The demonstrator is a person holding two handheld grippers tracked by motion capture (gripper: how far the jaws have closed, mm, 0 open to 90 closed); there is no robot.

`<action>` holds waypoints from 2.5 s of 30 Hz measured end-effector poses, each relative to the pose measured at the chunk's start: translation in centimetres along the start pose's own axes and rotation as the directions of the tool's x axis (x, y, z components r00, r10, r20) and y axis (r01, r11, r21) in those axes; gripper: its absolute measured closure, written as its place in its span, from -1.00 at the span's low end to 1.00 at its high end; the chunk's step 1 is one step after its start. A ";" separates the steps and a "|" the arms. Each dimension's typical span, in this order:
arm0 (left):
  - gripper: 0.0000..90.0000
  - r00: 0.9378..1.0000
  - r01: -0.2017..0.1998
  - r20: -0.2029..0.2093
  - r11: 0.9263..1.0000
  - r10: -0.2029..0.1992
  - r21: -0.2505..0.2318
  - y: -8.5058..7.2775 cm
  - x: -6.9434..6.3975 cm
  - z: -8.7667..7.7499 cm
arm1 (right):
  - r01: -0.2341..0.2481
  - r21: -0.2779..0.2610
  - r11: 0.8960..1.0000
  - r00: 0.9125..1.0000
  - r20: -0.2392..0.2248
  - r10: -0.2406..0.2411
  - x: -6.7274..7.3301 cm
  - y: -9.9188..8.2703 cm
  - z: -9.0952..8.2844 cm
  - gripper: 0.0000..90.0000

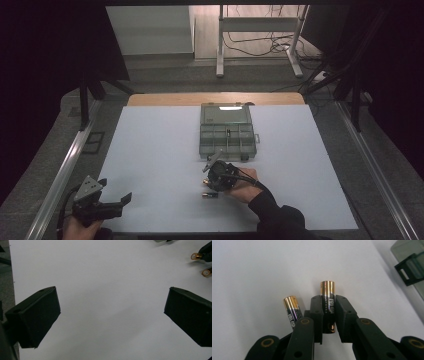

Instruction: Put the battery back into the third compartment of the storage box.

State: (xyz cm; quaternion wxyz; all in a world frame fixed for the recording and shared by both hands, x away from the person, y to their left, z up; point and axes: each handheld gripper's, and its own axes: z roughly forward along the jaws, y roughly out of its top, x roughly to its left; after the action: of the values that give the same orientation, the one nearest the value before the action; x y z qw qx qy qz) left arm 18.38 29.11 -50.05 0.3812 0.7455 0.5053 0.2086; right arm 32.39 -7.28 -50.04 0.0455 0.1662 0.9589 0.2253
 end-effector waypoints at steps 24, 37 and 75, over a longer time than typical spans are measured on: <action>-0.97 1.000 0.002 -0.002 1.000 -0.002 0.002 0.0 0.0 0.0 | -0.145 -0.119 0.982 0.988 0.027 0.149 -3.4 -0.5 -3.6 0.70; -0.97 1.000 0.008 0.000 1.000 -0.008 0.003 0.0 0.1 0.1 | -0.214 -0.159 0.964 0.972 0.064 0.226 -6.1 -0.6 -4.6 0.70; -0.97 1.000 0.005 0.003 1.000 -0.005 0.002 0.0 0.1 0.1 | -0.396 -0.194 0.898 0.877 0.210 0.432 -14.8 1.3 -5.5 0.70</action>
State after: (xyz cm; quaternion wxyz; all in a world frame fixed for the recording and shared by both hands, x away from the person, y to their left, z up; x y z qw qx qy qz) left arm 18.46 29.16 -50.08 0.3816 0.7450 0.5069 0.2060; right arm 45.77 -13.52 -44.40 0.1275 0.3908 0.8688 0.2762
